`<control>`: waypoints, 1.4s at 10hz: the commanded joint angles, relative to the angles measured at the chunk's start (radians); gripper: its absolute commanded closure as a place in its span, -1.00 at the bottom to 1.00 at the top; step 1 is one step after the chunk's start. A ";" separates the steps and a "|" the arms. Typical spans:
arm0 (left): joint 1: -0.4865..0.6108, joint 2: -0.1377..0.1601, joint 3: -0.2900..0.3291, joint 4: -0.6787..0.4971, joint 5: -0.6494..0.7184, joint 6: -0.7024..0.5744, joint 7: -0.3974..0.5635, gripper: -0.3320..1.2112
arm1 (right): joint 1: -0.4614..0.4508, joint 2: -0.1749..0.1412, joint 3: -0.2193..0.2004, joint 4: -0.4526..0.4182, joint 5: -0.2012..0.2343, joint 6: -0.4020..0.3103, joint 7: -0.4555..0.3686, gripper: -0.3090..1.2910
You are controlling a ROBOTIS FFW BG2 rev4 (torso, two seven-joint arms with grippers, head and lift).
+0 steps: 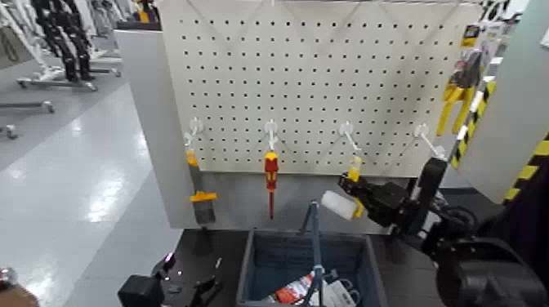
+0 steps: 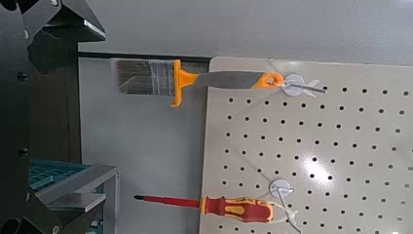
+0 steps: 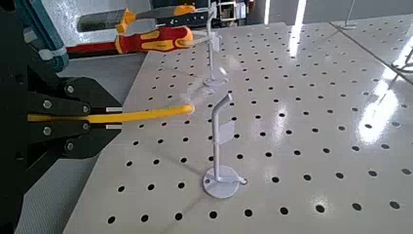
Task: Put the yellow roller into the crate.
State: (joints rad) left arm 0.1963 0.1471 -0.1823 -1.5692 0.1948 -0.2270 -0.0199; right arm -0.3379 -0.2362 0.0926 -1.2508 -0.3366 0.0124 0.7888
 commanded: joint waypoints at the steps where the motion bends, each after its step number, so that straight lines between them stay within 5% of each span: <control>1: 0.000 0.000 0.000 0.000 0.000 0.000 0.000 -0.39 | 0.057 0.006 -0.036 -0.095 -0.015 0.037 0.007 0.92; 8: -0.001 0.000 -0.002 0.003 0.002 0.002 0.000 -0.39 | 0.312 0.057 -0.189 -0.423 0.008 0.196 -0.040 0.92; 14: -0.009 -0.001 -0.008 0.008 0.002 0.003 -0.002 -0.39 | 0.324 0.077 -0.152 -0.285 -0.071 0.186 -0.039 0.92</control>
State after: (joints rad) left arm 0.1872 0.1476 -0.1906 -1.5616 0.1963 -0.2239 -0.0215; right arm -0.0093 -0.1608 -0.0676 -1.5599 -0.4005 0.2019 0.7501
